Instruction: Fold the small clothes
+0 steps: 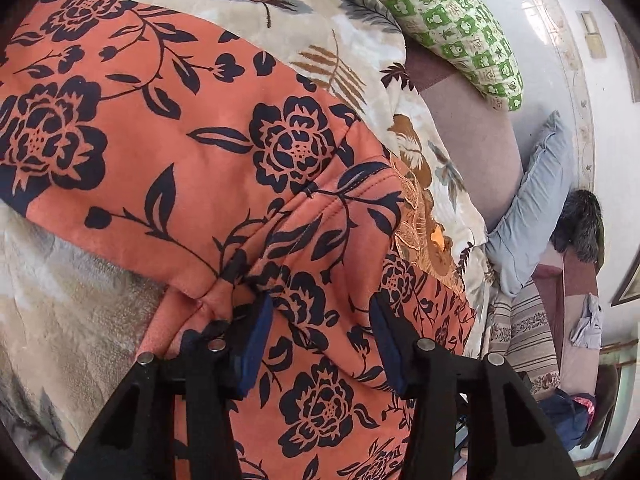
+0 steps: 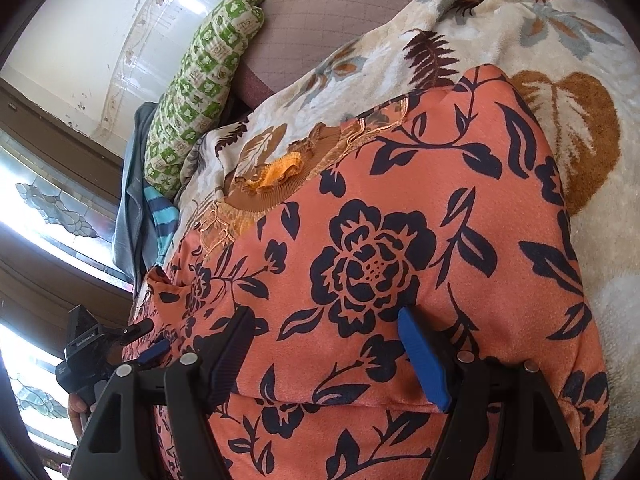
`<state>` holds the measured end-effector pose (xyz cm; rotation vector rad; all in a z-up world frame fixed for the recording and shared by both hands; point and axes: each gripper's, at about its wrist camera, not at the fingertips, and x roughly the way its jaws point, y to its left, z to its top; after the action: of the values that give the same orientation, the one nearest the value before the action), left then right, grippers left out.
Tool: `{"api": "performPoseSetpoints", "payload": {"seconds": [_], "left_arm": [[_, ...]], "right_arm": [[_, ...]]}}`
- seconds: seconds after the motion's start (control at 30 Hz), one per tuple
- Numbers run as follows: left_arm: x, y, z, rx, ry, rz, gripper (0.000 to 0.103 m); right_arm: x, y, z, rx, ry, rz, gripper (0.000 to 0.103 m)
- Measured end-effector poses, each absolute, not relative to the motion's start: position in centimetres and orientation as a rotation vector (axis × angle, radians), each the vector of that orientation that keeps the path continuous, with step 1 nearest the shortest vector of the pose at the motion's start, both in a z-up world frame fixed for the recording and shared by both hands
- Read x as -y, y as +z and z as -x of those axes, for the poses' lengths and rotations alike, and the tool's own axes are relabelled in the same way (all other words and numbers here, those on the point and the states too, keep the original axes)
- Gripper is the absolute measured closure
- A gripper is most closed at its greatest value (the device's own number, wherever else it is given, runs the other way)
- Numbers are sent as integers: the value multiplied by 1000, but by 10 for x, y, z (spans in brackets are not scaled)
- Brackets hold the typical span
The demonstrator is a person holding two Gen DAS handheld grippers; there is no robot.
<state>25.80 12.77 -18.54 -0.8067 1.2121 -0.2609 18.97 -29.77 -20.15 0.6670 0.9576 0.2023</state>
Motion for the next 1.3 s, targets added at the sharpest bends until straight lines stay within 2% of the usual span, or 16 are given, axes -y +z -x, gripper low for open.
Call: {"api": "performPoseSetpoints", "payload": {"seconds": [0.2, 0.5, 0.57, 0.63, 0.7, 1.07, 1.2, 1.3], "left_arm": [[-139, -197, -253, -1235, -200, 893, 52], [-133, -198, -263, -1105, -165, 909, 53], [-133, -197, -261, -1081, -152, 905, 65], [-135, -199, -260, -1076, -149, 913, 88], [-137, -203, -257, -1068, -148, 935, 93], [-135, -163, -214, -899, -108, 836, 94], [-140, -191, -208, -1030, -12, 836, 94], [-142, -191, -196, -1036, -17, 852, 93]], "right_arm": [[297, -202, -191, -958, 200, -657, 26], [292, -201, -192, -954, 195, -631, 25], [292, -201, -192, -954, 195, -629, 25], [292, -201, -192, -954, 195, -630, 25], [292, -202, -192, -952, 195, -630, 25], [289, -202, -189, -937, 194, -601, 25], [289, -202, -189, -936, 196, -601, 25], [290, -202, -187, -936, 198, -604, 25]]}}
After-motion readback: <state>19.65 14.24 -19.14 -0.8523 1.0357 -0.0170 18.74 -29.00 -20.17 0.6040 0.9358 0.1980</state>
